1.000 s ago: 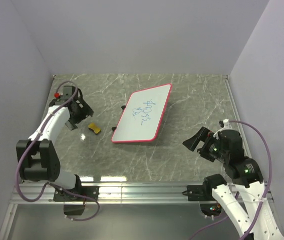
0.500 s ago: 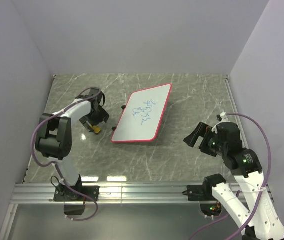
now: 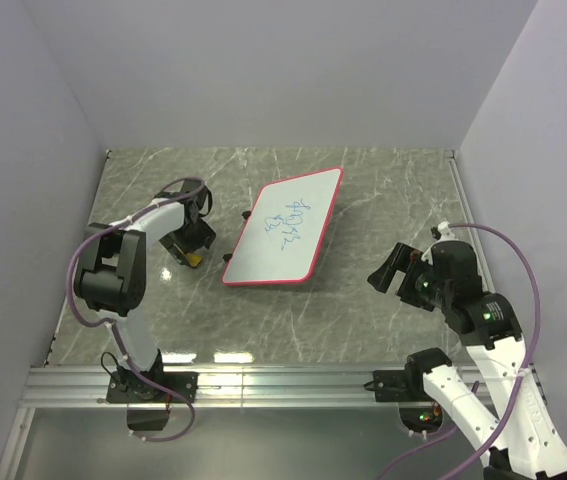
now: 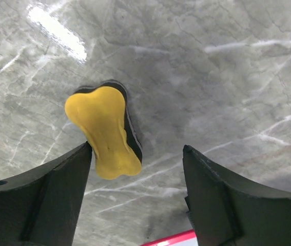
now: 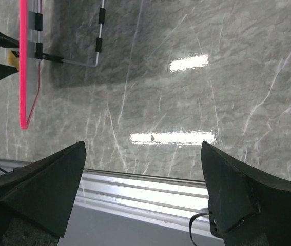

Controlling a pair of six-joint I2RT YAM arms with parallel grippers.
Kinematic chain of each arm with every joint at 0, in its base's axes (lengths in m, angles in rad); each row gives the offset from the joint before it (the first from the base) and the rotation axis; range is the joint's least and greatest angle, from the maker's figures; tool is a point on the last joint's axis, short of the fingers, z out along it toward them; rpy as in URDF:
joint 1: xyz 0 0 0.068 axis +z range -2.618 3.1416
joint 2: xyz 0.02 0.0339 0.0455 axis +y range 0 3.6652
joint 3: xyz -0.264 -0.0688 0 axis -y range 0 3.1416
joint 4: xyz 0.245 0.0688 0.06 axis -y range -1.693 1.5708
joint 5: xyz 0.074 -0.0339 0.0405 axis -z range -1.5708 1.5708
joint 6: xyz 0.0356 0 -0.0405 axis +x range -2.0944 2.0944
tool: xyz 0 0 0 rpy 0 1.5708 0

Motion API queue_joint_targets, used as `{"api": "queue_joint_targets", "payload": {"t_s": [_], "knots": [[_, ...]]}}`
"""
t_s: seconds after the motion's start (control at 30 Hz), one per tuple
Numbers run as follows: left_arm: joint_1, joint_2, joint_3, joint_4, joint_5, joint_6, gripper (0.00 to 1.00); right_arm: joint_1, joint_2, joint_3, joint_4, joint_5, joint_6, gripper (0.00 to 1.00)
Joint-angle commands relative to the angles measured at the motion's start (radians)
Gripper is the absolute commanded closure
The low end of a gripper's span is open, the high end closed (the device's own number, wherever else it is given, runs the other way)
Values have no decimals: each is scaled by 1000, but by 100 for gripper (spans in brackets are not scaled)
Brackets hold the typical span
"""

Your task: Erase the whiteboard

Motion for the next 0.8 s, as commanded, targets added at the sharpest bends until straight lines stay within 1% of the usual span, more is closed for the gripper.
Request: {"api": "queue_joint_targets", "payload": {"t_s": [0.0,0.03,0.17,0.3,0.33,0.4,0.43,0.47,0.5,0.53,0.57,0.7,0.77], "knots": [[14,-33,-13,0,-31,-26,25,0,12,19,28,9,-14,0],[17,-33,-16,10,-28,-25,28,0,14,18,33,8,-14,0],[29,-33,-36,25,-25,-19,35,3,20,15,35,1,-14,0],[45,-32,-53,49,-17,-17,47,6,23,18,27,9,-20,0],[46,-30,-54,53,-19,-19,53,6,25,19,25,12,-23,0],[51,-33,-59,59,-20,-20,63,7,29,24,21,12,-26,0],[52,-32,-62,60,-20,-20,72,7,31,29,19,15,-26,0],[54,-33,-62,65,-17,-19,78,9,35,30,21,15,-28,0],[57,-32,-62,63,-16,-16,88,10,38,35,22,14,-28,0],[58,-32,-63,62,-16,-16,96,10,43,36,25,14,-28,0],[57,-30,-64,62,-14,-13,100,10,58,41,33,11,-25,0],[58,-54,-68,68,10,6,100,10,120,98,64,-34,-25,0],[58,-73,-60,71,50,20,100,10,164,144,97,-78,-29,0]]}}
